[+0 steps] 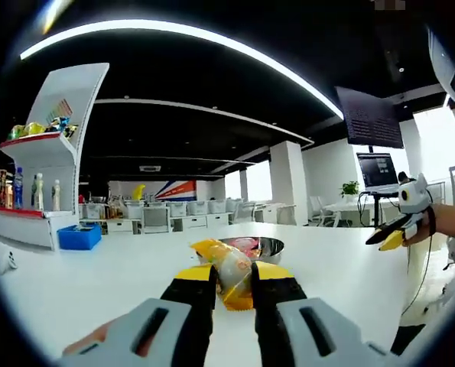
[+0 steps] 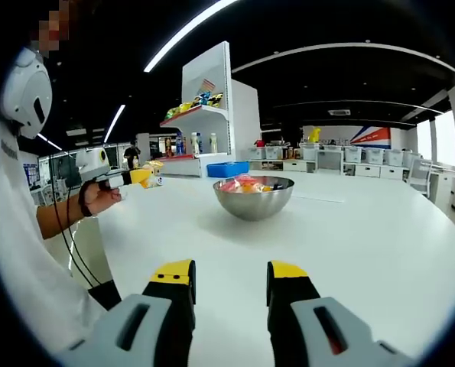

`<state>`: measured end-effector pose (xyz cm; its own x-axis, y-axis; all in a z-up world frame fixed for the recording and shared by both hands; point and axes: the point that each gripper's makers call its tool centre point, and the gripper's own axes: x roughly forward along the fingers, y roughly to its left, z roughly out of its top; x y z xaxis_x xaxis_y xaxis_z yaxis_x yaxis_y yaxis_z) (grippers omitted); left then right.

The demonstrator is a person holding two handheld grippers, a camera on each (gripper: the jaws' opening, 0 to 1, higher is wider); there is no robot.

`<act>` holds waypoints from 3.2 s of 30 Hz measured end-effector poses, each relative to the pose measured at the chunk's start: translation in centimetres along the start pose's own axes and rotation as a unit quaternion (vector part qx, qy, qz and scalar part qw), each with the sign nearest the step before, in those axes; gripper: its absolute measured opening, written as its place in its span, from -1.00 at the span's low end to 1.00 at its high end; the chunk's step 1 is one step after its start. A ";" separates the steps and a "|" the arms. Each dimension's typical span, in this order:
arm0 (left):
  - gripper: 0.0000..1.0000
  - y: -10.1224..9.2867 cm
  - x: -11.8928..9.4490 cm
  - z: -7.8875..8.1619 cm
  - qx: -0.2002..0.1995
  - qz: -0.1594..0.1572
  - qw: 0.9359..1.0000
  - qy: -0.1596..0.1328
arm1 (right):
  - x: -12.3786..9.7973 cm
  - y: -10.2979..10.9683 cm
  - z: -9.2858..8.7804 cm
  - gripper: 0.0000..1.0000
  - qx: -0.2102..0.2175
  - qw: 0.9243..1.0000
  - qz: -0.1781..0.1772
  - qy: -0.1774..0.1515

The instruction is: Pick up the marshmallows scattered on the table and place them into the bowl on the table

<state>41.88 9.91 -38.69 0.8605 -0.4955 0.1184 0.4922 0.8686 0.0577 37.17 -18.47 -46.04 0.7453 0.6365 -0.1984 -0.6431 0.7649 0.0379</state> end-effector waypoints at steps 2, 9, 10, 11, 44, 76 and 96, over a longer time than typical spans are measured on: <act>-0.60 0.1 0.2 0.5 -0.001 0.001 1.000 -0.003 | 0.0 0.1 0.0 -0.27 0.000 1.000 -0.001 0.000; -0.60 0.8 3.5 3.4 -0.032 -0.002 0.999 -0.025 | -0.3 0.2 -0.1 -0.27 0.007 1.000 -0.006 -0.006; -0.60 1.0 4.2 3.6 -0.031 0.001 0.999 -0.025 | -0.3 0.2 -0.1 -0.27 0.007 1.000 -0.006 -0.006; -0.60 1.2 4.8 3.6 -0.029 0.003 0.999 -0.023 | -0.4 0.2 -0.1 -0.27 0.007 1.000 -0.006 -0.007; -0.59 3.0 21.6 -2.9 -0.015 -0.022 0.997 0.073 | -1.9 -2.1 0.3 -0.27 0.001 0.999 -0.032 -0.014; -0.42 1.9 20.5 -0.9 0.022 -0.047 0.996 0.069 | -3.1 -2.7 0.8 -0.27 0.000 0.999 -0.043 -0.029; -0.42 4.0 11.3 4.7 0.034 -0.029 0.999 0.011 | -3.2 -4.3 2.3 -0.27 -0.032 0.998 -0.048 -0.024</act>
<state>52.93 7.82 -32.45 0.8334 -0.5451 0.0909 0.5325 0.8362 0.1314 37.91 -23.55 -43.34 0.8111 0.5650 -0.1510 -0.5763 0.8162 -0.0413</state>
